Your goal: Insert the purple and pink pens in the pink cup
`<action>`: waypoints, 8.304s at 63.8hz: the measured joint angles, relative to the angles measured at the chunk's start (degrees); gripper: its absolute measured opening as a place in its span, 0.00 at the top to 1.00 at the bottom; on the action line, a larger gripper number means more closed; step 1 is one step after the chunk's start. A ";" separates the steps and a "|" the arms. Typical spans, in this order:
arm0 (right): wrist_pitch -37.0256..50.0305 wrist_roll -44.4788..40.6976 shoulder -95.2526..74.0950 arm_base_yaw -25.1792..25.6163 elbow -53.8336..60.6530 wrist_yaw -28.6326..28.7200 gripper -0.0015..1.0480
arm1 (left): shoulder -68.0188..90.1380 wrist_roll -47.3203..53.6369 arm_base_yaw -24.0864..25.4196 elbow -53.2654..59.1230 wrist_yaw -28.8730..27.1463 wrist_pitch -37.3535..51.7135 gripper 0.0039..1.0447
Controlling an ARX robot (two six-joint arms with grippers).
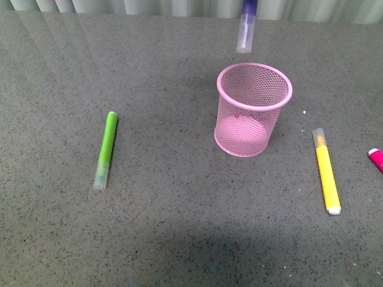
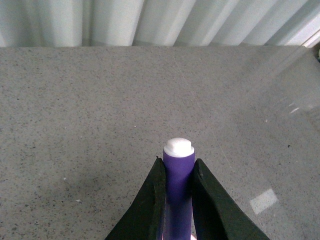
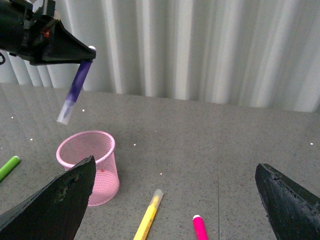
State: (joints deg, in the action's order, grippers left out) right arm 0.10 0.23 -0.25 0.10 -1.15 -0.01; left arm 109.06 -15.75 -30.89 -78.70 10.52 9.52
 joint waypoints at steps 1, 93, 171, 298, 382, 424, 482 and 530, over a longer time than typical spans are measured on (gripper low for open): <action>0.00 0.00 0.00 0.00 0.00 0.00 0.07 | 0.13 0.00 -0.13 0.15 0.04 0.31 0.92; 0.00 0.00 0.00 0.00 0.00 0.00 0.07 | -15.08 -12.92 15.98 16.85 -4.85 2.23 0.07; 0.00 0.00 0.02 0.00 0.00 -0.02 0.07 | -64.48 15.15 30.91 77.00 -10.54 33.40 0.98; -0.02 0.00 0.02 0.00 0.00 0.00 0.07 | -108.21 15.19 30.91 78.31 -10.56 -9.55 0.56; -14.16 -28.57 -78.44 12.90 -42.14 9.40 0.07 | -108.21 15.32 30.91 78.31 -10.56 -9.55 0.07; -3.41 -26.97 -99.41 11.96 -44.15 3.17 0.07 | -108.21 15.32 30.91 78.31 -10.56 -9.55 0.07; -2.86 -29.03 -102.47 11.74 -43.87 4.22 0.45 | -108.21 15.32 30.91 78.31 -10.56 -9.55 0.07; -8.61 -20.31 -89.09 11.19 -50.97 13.99 0.92 | -108.21 15.32 30.91 78.31 -10.54 -9.55 0.07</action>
State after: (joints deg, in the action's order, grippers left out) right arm -8.51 -20.08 -89.34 11.29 -52.12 13.98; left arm 0.84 -0.43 0.01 -0.38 -0.01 -0.03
